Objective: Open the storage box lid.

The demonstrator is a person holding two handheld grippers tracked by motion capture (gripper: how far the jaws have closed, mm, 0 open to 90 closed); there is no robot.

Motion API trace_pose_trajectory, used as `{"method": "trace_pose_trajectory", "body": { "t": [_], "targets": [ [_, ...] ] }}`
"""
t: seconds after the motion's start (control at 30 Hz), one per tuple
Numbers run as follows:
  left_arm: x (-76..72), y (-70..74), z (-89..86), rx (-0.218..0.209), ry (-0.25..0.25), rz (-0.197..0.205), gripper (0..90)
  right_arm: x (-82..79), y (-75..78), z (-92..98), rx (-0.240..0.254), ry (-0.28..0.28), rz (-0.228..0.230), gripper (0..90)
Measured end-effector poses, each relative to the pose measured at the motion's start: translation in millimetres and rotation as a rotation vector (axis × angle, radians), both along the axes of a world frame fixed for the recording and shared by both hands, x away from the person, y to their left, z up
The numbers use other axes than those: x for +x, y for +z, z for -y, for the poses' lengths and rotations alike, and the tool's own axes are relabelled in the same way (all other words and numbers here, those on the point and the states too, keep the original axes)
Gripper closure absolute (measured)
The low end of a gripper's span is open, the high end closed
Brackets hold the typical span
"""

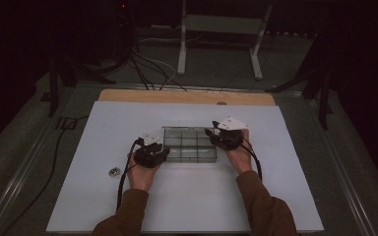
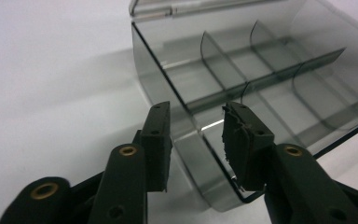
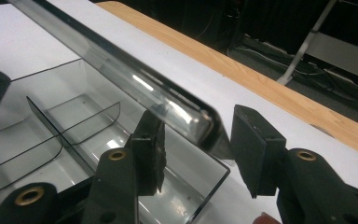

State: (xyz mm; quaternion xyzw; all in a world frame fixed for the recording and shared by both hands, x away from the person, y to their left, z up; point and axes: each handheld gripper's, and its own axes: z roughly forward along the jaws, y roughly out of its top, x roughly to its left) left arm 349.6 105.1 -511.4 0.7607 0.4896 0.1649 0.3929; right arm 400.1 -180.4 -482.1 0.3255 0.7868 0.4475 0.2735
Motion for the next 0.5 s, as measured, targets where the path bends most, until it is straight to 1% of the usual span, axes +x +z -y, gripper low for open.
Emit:
{"method": "trace_pose_trajectory", "body": {
  "t": [0.1,0.2,0.3,0.5],
  "targets": [
    [0.0,-1.8,2.6,0.002,0.009,-0.006,67.1,-0.2,-0.1,0.1,0.002,0.0,0.001,55.6],
    [0.0,-2.0,3.9,0.015,0.015,-0.009,67.8,-0.2,0.0,0.2,0.0,0.002,-0.001,55.7],
    [-0.2,-3.4,6.2,0.036,0.021,-0.013,68.5,-0.4,0.2,0.0,-0.002,0.002,0.0,55.8],
    [-1.1,-3.1,7.1,0.043,0.028,-0.014,69.3,0.0,0.8,0.0,0.003,-0.001,0.002,56.4]
  ]
}}
